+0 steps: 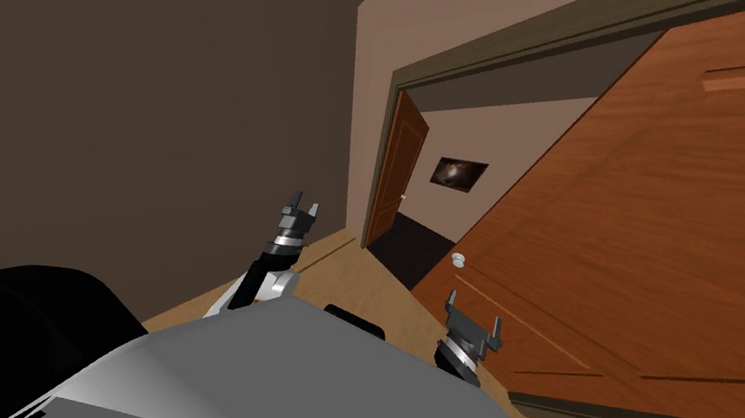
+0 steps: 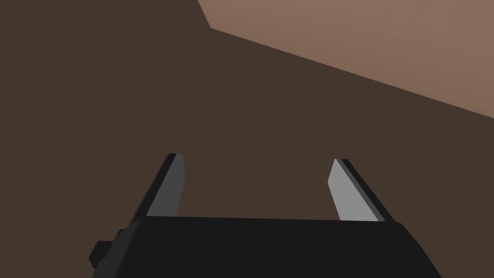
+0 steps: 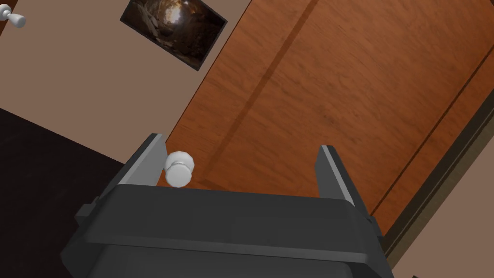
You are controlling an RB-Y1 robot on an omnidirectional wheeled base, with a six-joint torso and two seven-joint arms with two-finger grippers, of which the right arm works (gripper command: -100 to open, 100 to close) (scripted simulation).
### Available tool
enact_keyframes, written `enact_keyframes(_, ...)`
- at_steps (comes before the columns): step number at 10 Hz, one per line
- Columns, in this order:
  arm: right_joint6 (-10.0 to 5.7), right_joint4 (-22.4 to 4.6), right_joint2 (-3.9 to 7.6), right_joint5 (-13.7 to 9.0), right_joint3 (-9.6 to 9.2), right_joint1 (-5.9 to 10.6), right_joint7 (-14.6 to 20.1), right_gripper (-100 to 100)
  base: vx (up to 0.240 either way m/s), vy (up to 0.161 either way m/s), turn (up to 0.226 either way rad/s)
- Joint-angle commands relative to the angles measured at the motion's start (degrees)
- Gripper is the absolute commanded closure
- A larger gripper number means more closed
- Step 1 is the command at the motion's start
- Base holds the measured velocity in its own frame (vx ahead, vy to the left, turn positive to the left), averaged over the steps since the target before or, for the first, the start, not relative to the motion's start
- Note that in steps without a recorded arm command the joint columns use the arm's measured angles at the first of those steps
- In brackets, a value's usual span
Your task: Push the door open
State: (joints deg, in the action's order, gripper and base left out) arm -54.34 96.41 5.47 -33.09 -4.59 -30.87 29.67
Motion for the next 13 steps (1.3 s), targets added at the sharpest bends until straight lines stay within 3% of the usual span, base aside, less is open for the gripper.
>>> enact_keyframes(1, -1.13, -1.5, 0.07, -1.9, -0.13, -0.70, 2.2, -100, 0.079, -0.125, 0.300)
enact_keyframes(10, -5.44, -10.3, -0.90, -10.5, -0.45, -1.01, 10.9, -100, 0.052, -0.100, 0.195)
enact_keyframes(13, -7.39, -14.3, -1.61, -14.4, -0.60, -1.14, 14.8, -100, 0.048, -0.139, 0.279)
